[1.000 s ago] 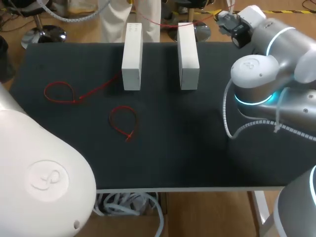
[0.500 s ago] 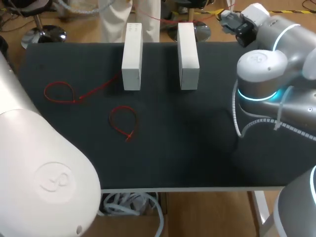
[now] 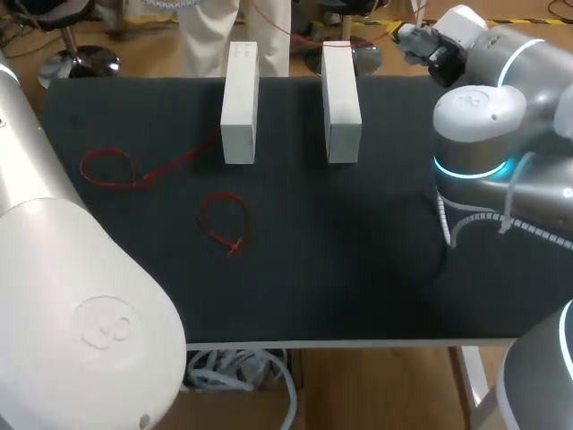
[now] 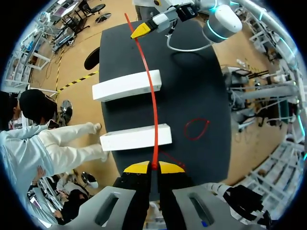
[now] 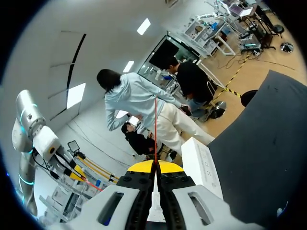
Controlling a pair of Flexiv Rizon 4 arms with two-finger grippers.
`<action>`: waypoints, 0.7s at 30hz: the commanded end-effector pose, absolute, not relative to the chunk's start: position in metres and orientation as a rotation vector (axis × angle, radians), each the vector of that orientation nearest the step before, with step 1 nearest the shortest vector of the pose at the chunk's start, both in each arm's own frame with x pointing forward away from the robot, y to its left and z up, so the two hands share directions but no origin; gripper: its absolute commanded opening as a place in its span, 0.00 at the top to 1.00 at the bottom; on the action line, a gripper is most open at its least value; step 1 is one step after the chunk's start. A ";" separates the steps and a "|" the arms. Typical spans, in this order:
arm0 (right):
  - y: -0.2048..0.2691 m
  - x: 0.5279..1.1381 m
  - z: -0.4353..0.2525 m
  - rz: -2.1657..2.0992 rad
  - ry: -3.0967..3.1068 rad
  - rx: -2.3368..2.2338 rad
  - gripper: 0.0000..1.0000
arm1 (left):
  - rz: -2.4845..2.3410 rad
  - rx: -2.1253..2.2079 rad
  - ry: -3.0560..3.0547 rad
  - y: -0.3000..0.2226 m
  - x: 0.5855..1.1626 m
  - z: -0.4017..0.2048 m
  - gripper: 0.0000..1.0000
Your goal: Grab the tape and strap the tape.
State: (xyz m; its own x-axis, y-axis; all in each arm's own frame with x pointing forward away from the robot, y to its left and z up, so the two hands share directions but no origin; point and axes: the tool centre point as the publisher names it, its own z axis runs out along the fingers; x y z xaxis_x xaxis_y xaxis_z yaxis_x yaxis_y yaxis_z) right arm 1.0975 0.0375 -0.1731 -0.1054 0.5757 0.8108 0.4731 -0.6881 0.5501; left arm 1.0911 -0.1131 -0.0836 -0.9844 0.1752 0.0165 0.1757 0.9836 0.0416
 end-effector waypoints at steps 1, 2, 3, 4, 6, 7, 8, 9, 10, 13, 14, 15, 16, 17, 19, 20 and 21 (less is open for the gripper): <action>0.042 1.104 -0.164 1.634 1.387 2.086 1.00 | -0.056 -0.269 -3.115 -0.115 1.094 -0.082 1.00; 0.045 1.105 -0.162 1.629 1.423 2.039 1.00 | -0.056 -0.278 -3.116 -0.114 1.094 -0.082 1.00; 0.046 1.105 -0.161 1.522 1.469 2.027 1.00 | -0.056 -0.278 -3.116 -0.114 1.094 -0.082 1.00; 0.047 1.106 -0.160 1.469 1.520 1.958 1.00 | -0.056 -0.278 -3.116 -0.114 1.094 -0.082 1.00; 0.050 1.106 -0.156 1.390 1.584 1.891 1.00 | -0.056 -0.278 -3.116 -0.114 1.094 -0.082 1.00; 0.052 1.105 -0.155 1.358 1.640 1.804 1.00 | -0.056 -0.278 -3.116 -0.114 1.094 -0.082 1.00; 0.052 1.105 -0.154 1.276 1.690 1.734 1.00 | -0.056 -0.278 -3.116 -0.114 1.094 -0.082 1.00; 0.053 1.105 -0.153 1.251 1.716 1.651 1.00 | -0.056 -0.278 -3.116 -0.114 1.094 -0.082 1.00; 0.053 1.104 -0.152 1.226 1.730 1.619 1.00 | -0.056 -0.278 -3.116 -0.114 1.094 -0.082 1.00; 0.052 1.105 -0.152 1.112 1.774 1.437 1.00 | -0.056 -0.278 -3.116 -0.114 1.094 -0.082 1.00; 0.052 1.104 -0.151 1.094 1.764 1.412 1.00 | -0.056 -0.278 -3.116 -0.114 1.094 -0.082 1.00; 0.051 1.104 -0.151 1.090 1.763 1.368 1.00 | -0.056 -0.278 -3.116 -0.114 1.094 -0.082 1.00; 0.051 1.104 -0.150 1.121 1.753 1.380 1.00 | -0.056 -0.278 -3.116 -0.114 1.094 -0.082 1.00; 0.052 1.104 -0.147 1.198 1.708 1.436 1.00 | -0.056 -0.278 -3.116 -0.114 1.094 -0.082 1.00; 0.051 1.103 -0.140 1.449 1.575 1.716 1.00 | -0.056 -0.278 -3.116 -0.114 1.094 -0.082 1.00; 0.046 1.105 -0.137 1.594 1.470 1.905 1.00 | -0.056 -0.278 -3.116 -0.114 1.094 -0.082 1.00; 0.046 1.105 -0.137 1.594 1.470 1.905 1.00 | -0.056 -0.278 -3.116 -0.114 1.094 -0.082 1.00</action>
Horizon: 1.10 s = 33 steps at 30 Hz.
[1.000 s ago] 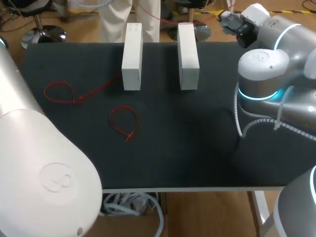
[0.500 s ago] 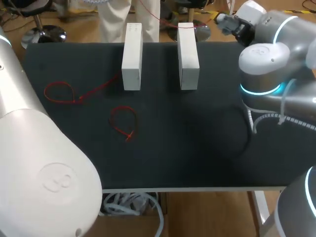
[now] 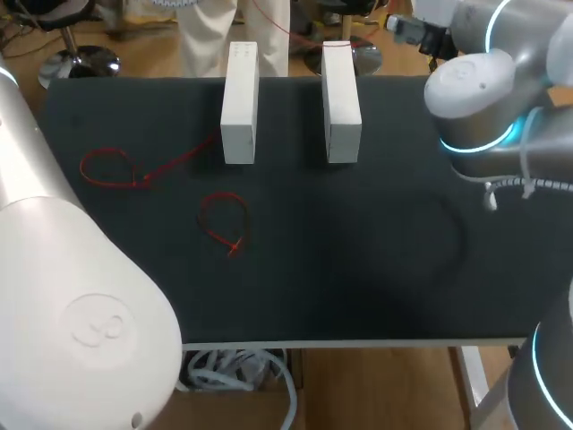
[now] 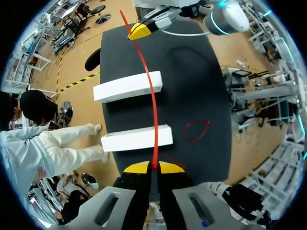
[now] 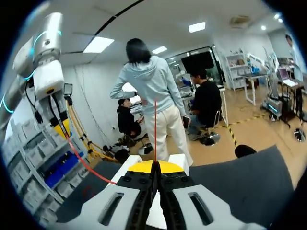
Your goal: Grab the tape and strap the tape.
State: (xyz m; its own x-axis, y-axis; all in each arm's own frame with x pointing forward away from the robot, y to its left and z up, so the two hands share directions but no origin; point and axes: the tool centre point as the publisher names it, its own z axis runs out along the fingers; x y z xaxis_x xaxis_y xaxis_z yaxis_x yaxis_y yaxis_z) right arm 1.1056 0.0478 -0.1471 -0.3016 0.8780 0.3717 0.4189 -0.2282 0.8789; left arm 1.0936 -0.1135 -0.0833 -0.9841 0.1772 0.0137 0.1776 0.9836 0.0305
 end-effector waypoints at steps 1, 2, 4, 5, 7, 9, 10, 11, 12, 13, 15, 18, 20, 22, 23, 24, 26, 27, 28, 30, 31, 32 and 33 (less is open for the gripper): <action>0.046 1.105 -0.137 1.594 1.470 1.905 1.00 | -0.056 -0.278 -3.116 -0.114 1.094 -0.082 1.00; 0.046 1.105 -0.137 1.594 1.470 1.905 1.00 | -0.056 -0.278 -3.116 -0.114 1.094 -0.082 1.00; 0.046 1.105 -0.137 1.594 1.470 1.905 1.00 | -0.056 -0.278 -3.116 -0.114 1.094 -0.082 1.00; 0.046 1.105 -0.137 1.594 1.470 1.905 1.00 | -0.056 -0.278 -3.116 -0.114 1.094 -0.082 1.00; 0.046 1.105 -0.137 1.594 1.470 1.905 1.00 | -0.056 -0.278 -3.116 -0.114 1.094 -0.082 1.00; 0.046 1.105 -0.137 1.594 1.470 1.905 1.00 | -0.056 -0.278 -3.116 -0.114 1.094 -0.082 1.00; 0.046 1.105 -0.137 1.594 1.470 1.905 1.00 | -0.056 -0.278 -3.116 -0.114 1.094 -0.082 1.00; 0.047 1.104 -0.134 1.521 1.535 1.842 1.00 | -0.056 -0.278 -3.116 -0.114 1.094 -0.082 1.00; 0.050 1.104 -0.131 1.409 1.608 1.770 1.00 | -0.056 -0.278 -3.116 -0.114 1.094 -0.082 1.00; 0.054 1.103 -0.129 1.316 1.682 1.699 1.00 | -0.056 -0.278 -3.116 -0.114 1.094 -0.082 1.00; 0.065 1.102 -0.122 1.157 1.784 1.549 1.00 | -0.056 -0.278 -3.116 -0.114 1.094 -0.082 1.00; 0.080 1.097 -0.120 0.847 1.928 1.331 1.00 | -0.056 -0.278 -3.116 -0.114 1.094 -0.082 1.00; 0.085 1.095 -0.119 0.704 1.954 1.265 1.00 | -0.056 -0.278 -3.116 -0.114 1.094 -0.082 1.00; 0.091 1.092 -0.118 0.561 1.973 1.158 1.00 | -0.056 -0.278 -3.116 -0.114 1.094 -0.082 1.00; 0.093 1.091 -0.117 0.501 1.963 1.124 1.00 | -0.056 -0.278 -3.116 -0.114 1.094 -0.082 1.00; 0.093 1.091 -0.116 0.406 1.970 1.041 1.00 | -0.056 -0.278 -3.116 -0.114 1.094 -0.082 1.00; 0.093 1.090 -0.115 0.318 1.949 1.010 1.00 | -0.056 -0.278 -3.116 -0.114 1.094 -0.082 1.00; 0.094 1.089 -0.115 0.260 1.945 0.924 1.00 | -0.056 -0.278 -3.116 -0.114 1.094 -0.082 1.00; 0.094 1.089 -0.114 0.231 1.946 0.892 1.00 | -0.056 -0.278 -3.116 -0.114 1.094 -0.082 1.00; 0.096 1.089 -0.113 0.159 1.938 0.795 1.00 | -0.056 -0.278 -3.116 -0.114 1.094 -0.082 1.00; 0.096 1.089 -0.112 0.134 1.932 0.778 1.00 | -0.056 -0.278 -3.116 -0.114 1.094 -0.082 1.00; 0.097 1.089 -0.111 0.107 1.934 0.741 1.00 | -0.056 -0.278 -3.116 -0.114 1.094 -0.082 1.00; 0.098 1.089 -0.111 0.095 1.928 0.720 1.00 | -0.056 -0.278 -3.116 -0.114 1.094 -0.082 1.00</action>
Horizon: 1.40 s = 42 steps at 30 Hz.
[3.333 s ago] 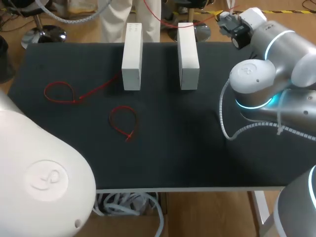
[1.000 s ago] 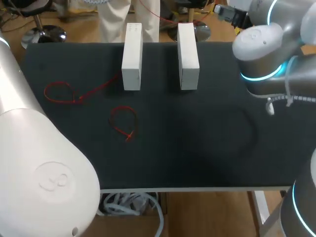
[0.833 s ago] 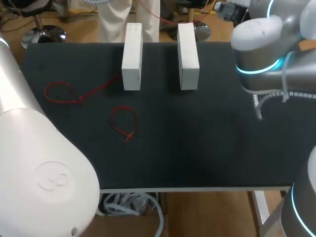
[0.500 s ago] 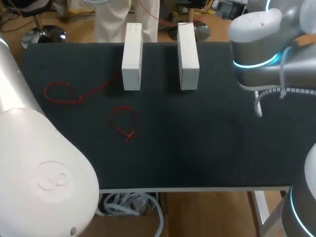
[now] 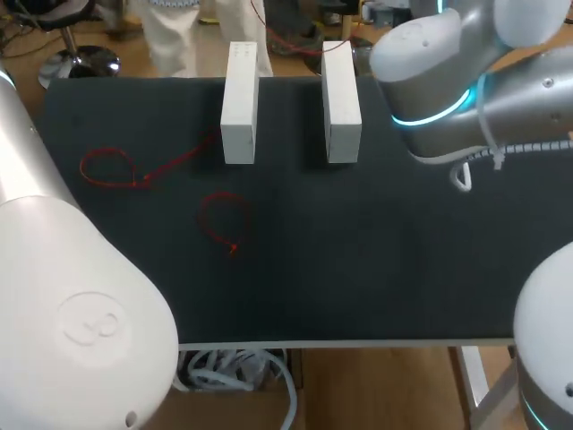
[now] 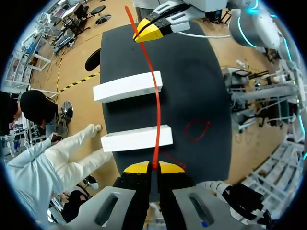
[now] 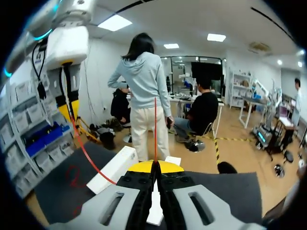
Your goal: Grab the tape and strap the tape.
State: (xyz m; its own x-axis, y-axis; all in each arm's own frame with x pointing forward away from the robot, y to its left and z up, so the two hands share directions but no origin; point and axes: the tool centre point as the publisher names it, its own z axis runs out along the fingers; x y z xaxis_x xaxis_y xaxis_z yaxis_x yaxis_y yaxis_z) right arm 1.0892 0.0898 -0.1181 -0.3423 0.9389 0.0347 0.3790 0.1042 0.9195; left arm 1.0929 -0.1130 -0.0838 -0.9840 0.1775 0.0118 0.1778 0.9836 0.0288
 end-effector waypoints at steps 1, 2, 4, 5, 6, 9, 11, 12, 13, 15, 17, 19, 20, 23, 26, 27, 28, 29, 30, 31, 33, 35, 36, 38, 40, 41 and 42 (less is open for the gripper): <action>0.099 1.089 -0.111 0.083 1.916 0.704 1.00 | -0.056 -0.278 -3.116 -0.114 1.094 -0.082 1.00; 0.100 1.088 -0.110 0.067 1.915 0.669 1.00 | -0.056 -0.278 -3.116 -0.114 1.094 -0.082 1.00; 0.103 1.088 -0.110 0.097 1.919 0.672 1.00 | -0.056 -0.278 -3.116 -0.114 1.094 -0.082 1.00; 0.104 1.088 -0.110 0.150 1.930 0.712 1.00 | -0.056 -0.278 -3.116 -0.114 1.094 -0.082 1.00; 0.105 1.089 -0.111 0.280 1.941 0.796 1.00 | -0.056 -0.278 -3.116 -0.114 1.094 -0.082 1.00; 0.107 1.090 -0.109 0.468 1.956 0.951 1.00 | -0.056 -0.278 -3.116 -0.114 1.094 -0.082 1.00; 0.107 1.090 -0.109 0.468 1.956 0.951 1.00 | -0.056 -0.278 -3.116 -0.114 1.094 -0.082 1.00; 0.107 1.090 -0.109 0.468 1.956 0.951 1.00 | -0.056 -0.278 -3.116 -0.114 1.094 -0.082 1.00; 0.107 1.090 -0.109 0.468 1.956 0.951 1.00 | -0.056 -0.278 -3.116 -0.114 1.094 -0.082 1.00; 0.107 1.090 -0.109 0.468 1.956 0.951 1.00 | -0.056 -0.278 -3.116 -0.114 1.094 -0.082 1.00; 0.107 1.090 -0.109 0.468 1.956 0.951 1.00 | -0.056 -0.278 -3.116 -0.114 1.094 -0.082 1.00; 0.107 1.090 -0.109 0.468 1.956 0.951 1.00 | -0.056 -0.278 -3.116 -0.114 1.094 -0.082 1.00; 0.107 1.090 -0.109 0.468 1.956 0.951 1.00 | -0.056 -0.278 -3.116 -0.114 1.094 -0.082 1.00; 0.109 1.091 -0.107 0.414 1.913 0.975 1.00 | -0.056 -0.278 -3.116 -0.114 1.094 -0.082 1.00; 0.111 1.091 -0.106 0.399 1.898 1.045 1.00 | -0.056 -0.278 -3.116 -0.114 1.094 -0.082 1.00; 0.112 1.091 -0.106 0.398 1.899 1.072 1.00 | -0.056 -0.278 -3.116 -0.114 1.094 -0.082 1.00; 0.112 1.091 -0.107 0.386 1.902 1.077 1.00 | -0.056 -0.278 -3.116 -0.114 1.094 -0.082 1.00; 0.114 1.090 -0.107 0.377 1.902 1.084 1.00 | -0.056 -0.278 -3.116 -0.114 1.094 -0.082 1.00; 0.117 1.089 -0.107 0.374 1.906 1.088 1.00 | -0.056 -0.278 -3.116 -0.114 1.094 -0.082 1.00; 0.119 1.087 -0.107 0.353 1.910 1.083 1.00 | -0.056 -0.278 -3.116 -0.114 1.094 -0.082 1.00; 0.120 1.085 -0.108 0.314 1.901 1.108 1.00 | -0.056 -0.278 -3.116 -0.114 1.094 -0.082 1.00; 0.120 1.083 -0.110 0.278 1.892 1.149 1.00 | -0.056 -0.278 -3.116 -0.114 1.094 -0.082 1.00; 0.120 1.081 -0.111 0.270 1.899 1.161 1.00 | -0.056 -0.278 -3.116 -0.114 1.094 -0.082 1.00; 0.123 1.078 -0.111 0.241 1.908 1.168 1.00 | -0.056 -0.278 -3.116 -0.114 1.094 -0.082 1.00; 0.125 1.076 -0.111 0.227 1.913 1.167 1.00 | -0.056 -0.278 -3.116 -0.114 1.094 -0.082 1.00; 0.125 1.076 -0.111 0.223 1.913 1.171 1.00 | -0.056 -0.278 -3.116 -0.114 1.094 -0.082 1.00; 0.126 1.075 -0.111 0.217 1.911 1.173 1.00 | -0.056 -0.278 -3.116 -0.114 1.094 -0.082 1.00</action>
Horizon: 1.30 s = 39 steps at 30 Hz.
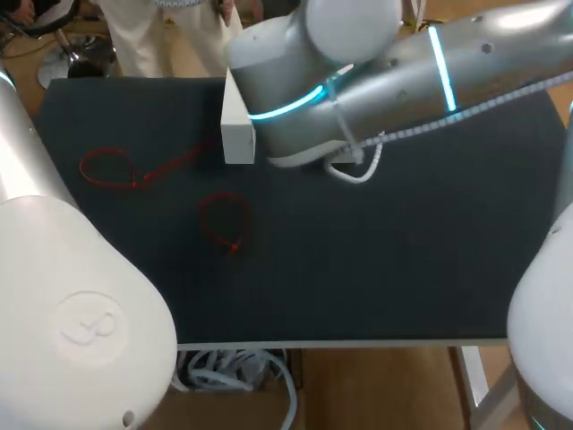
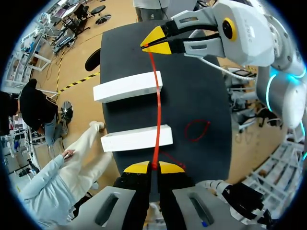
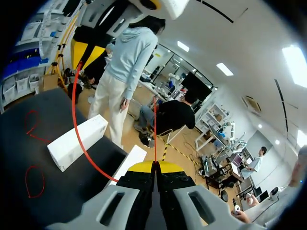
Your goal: Grab the tape and strap the tape.
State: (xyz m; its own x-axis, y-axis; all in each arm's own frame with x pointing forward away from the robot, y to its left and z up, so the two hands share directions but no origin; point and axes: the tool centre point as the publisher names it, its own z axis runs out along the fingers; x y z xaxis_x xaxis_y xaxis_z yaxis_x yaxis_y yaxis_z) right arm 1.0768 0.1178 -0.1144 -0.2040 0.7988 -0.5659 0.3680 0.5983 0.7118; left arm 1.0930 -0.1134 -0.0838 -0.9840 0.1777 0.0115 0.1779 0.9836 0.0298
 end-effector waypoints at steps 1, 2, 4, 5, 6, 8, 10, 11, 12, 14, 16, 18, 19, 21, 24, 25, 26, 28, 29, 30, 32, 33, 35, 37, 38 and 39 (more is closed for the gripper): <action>0.126 1.075 -0.111 0.231 1.915 1.181 1.00 | -0.056 -0.278 -3.116 -0.114 1.094 -0.082 1.00; 0.126 1.075 -0.111 0.236 1.924 1.187 1.00 | -0.056 -0.278 -3.116 -0.114 1.094 -0.082 1.00; 0.126 1.076 -0.110 0.251 1.921 1.196 1.00 | -0.056 -0.278 -3.116 -0.114 1.094 -0.082 1.00; 0.124 1.077 -0.108 0.254 1.904 1.208 1.00 | -0.056 -0.278 -3.116 -0.114 1.094 -0.082 1.00; 0.123 1.078 -0.107 0.253 1.904 1.204 1.00 | -0.056 -0.278 -3.116 -0.114 1.094 -0.082 1.00; 0.121 1.080 -0.106 0.274 1.914 1.224 1.00 | -0.056 -0.278 -3.116 -0.114 1.094 -0.082 1.00; 0.120 1.082 -0.105 0.274 1.941 1.218 1.00 | -0.056 -0.278 -3.116 -0.114 1.094 -0.082 1.00; 0.120 1.083 -0.105 0.274 1.951 1.223 1.00 | -0.056 -0.278 -3.116 -0.114 1.094 -0.082 1.00; 0.120 1.083 -0.105 0.282 1.978 1.220 1.00 | -0.056 -0.278 -3.116 -0.114 1.094 -0.082 1.00; 0.122 1.084 -0.106 0.270 2.010 1.178 1.00 | -0.056 -0.278 -3.116 -0.114 1.094 -0.082 1.00; 0.124 1.084 -0.106 0.266 2.043 1.106 1.00 | -0.056 -0.278 -3.116 -0.114 1.094 -0.082 1.00; 0.127 1.084 -0.105 0.265 2.074 1.030 1.00 | -0.056 -0.278 -3.116 -0.114 1.094 -0.082 1.00; 0.130 1.084 -0.105 0.261 2.087 0.963 1.00 | -0.056 -0.278 -3.116 -0.114 1.094 -0.082 1.00; 0.130 1.083 -0.103 0.230 2.084 0.882 1.00 | -0.056 -0.278 -3.116 -0.114 1.094 -0.082 1.00; 0.132 1.083 -0.101 0.169 2.073 0.717 1.00 | -0.056 -0.278 -3.116 -0.114 1.094 -0.082 1.00; 0.132 1.082 -0.101 0.151 2.055 0.705 1.00 | -0.056 -0.278 -3.116 -0.114 1.094 -0.082 1.00; 0.131 1.082 -0.101 0.136 2.038 0.661 1.00 | -0.056 -0.278 -3.116 -0.114 1.094 -0.082 1.00; 0.129 1.082 -0.100 0.122 2.008 0.655 1.00 | -0.056 -0.278 -3.116 -0.114 1.094 -0.082 1.00; 0.128 1.082 -0.099 0.120 2.004 0.640 1.00 | -0.056 -0.278 -3.116 -0.114 1.094 -0.082 1.00; 0.127 1.082 -0.099 0.118 1.995 0.644 1.00 | -0.056 -0.278 -3.116 -0.114 1.094 -0.082 1.00; 0.127 1.082 -0.099 0.124 1.996 0.645 1.00 | -0.056 -0.278 -3.116 -0.114 1.094 -0.082 1.00; 0.126 1.082 -0.099 0.128 1.995 0.648 1.00 | -0.056 -0.278 -3.116 -0.114 1.094 -0.082 1.00; 0.124 1.083 -0.099 0.126 1.981 0.640 1.00 | -0.056 -0.278 -3.116 -0.114 1.094 -0.082 1.00; 0.123 1.084 -0.098 0.129 1.978 0.639 1.00 | -0.056 -0.278 -3.116 -0.114 1.094 -0.082 1.00; 0.123 1.084 -0.098 0.132 1.978 0.639 1.00 | -0.056 -0.278 -3.116 -0.114 1.094 -0.082 1.00; 0.122 1.085 -0.098 0.137 1.975 0.638 1.00 | -0.056 -0.278 -3.116 -0.114 1.094 -0.082 1.00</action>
